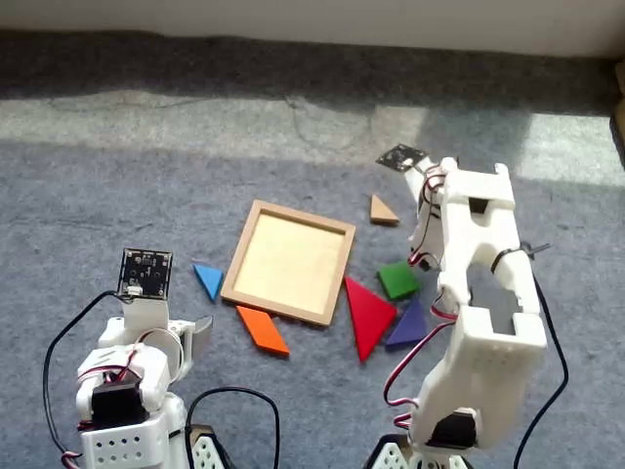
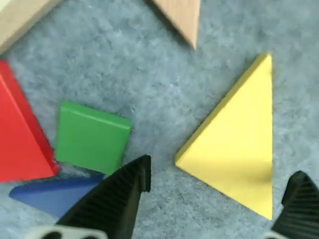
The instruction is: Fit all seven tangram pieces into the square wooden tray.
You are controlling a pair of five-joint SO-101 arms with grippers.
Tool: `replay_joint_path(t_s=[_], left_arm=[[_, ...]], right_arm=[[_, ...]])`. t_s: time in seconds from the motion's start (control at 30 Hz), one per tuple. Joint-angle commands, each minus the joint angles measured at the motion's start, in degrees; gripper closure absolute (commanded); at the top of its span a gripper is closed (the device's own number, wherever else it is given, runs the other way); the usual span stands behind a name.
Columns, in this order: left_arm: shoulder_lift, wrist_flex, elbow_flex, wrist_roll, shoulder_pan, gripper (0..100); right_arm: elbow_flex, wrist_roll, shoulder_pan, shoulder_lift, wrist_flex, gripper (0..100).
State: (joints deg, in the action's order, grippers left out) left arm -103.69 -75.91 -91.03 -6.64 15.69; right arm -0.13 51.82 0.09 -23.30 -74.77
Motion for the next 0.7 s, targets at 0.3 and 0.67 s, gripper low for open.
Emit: replay_joint_path(t_s=[0.3,0.67], left_arm=[[-0.3,0.0,1.3,-0.4,0.6,69],[-0.3,0.0,1.3,-0.4,0.6,69]], right_arm=[[-11.5,6.2,2.8,-9.2,-0.6,66.3],[-20.0,8.6,3.6,-9.0,-13.7,91.1]])
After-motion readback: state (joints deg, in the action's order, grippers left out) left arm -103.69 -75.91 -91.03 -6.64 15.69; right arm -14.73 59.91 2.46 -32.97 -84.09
